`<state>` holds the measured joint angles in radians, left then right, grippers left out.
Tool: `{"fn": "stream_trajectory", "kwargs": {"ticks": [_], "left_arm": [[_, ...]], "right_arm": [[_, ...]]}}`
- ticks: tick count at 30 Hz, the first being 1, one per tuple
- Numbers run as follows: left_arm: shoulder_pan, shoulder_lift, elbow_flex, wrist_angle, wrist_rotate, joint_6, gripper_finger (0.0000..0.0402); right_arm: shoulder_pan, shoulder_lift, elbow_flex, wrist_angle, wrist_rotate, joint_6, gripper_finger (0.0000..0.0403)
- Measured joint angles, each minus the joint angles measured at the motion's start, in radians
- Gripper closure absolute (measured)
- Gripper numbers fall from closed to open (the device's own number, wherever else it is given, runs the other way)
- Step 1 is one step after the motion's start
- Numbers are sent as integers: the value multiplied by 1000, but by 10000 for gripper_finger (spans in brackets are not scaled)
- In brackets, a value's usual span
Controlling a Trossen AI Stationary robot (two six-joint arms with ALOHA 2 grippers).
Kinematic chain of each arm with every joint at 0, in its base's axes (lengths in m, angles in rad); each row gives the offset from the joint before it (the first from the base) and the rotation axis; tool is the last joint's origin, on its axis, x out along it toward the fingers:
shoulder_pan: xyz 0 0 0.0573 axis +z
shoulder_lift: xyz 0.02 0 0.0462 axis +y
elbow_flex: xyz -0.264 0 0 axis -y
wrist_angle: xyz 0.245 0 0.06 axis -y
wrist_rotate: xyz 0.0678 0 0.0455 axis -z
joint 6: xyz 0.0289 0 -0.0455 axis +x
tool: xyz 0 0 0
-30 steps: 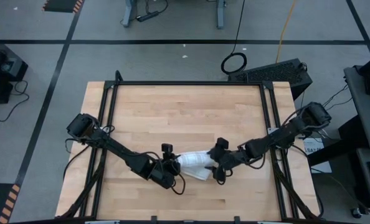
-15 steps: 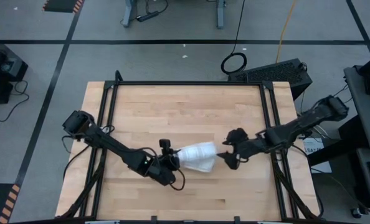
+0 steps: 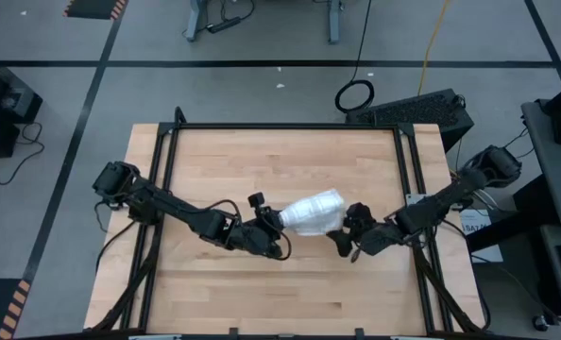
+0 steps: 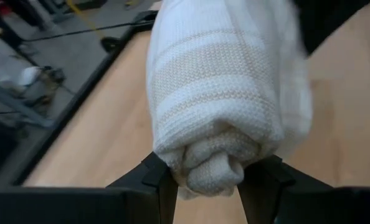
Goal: Roll towel
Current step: Roll the towel
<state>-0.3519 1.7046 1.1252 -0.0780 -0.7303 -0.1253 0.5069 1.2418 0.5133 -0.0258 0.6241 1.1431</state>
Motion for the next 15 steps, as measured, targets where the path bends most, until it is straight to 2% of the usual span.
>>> {"fn": "stream_trajectory", "kwargs": {"ticks": [6, 11, 15], "left_arm": [[-6, 0, 0, -7, 89, -8, 265], [-10, 0, -5, -39, 148, -5, 265], [-11, 0, -33, -42, 171, -16, 265]], "right_arm": [[-53, 64, 1, -26, 3, -4, 146], [-63, 59, 0, -127, -2, -6, 162], [-70, 31, 0, -168, -43, -98, 167]]}}
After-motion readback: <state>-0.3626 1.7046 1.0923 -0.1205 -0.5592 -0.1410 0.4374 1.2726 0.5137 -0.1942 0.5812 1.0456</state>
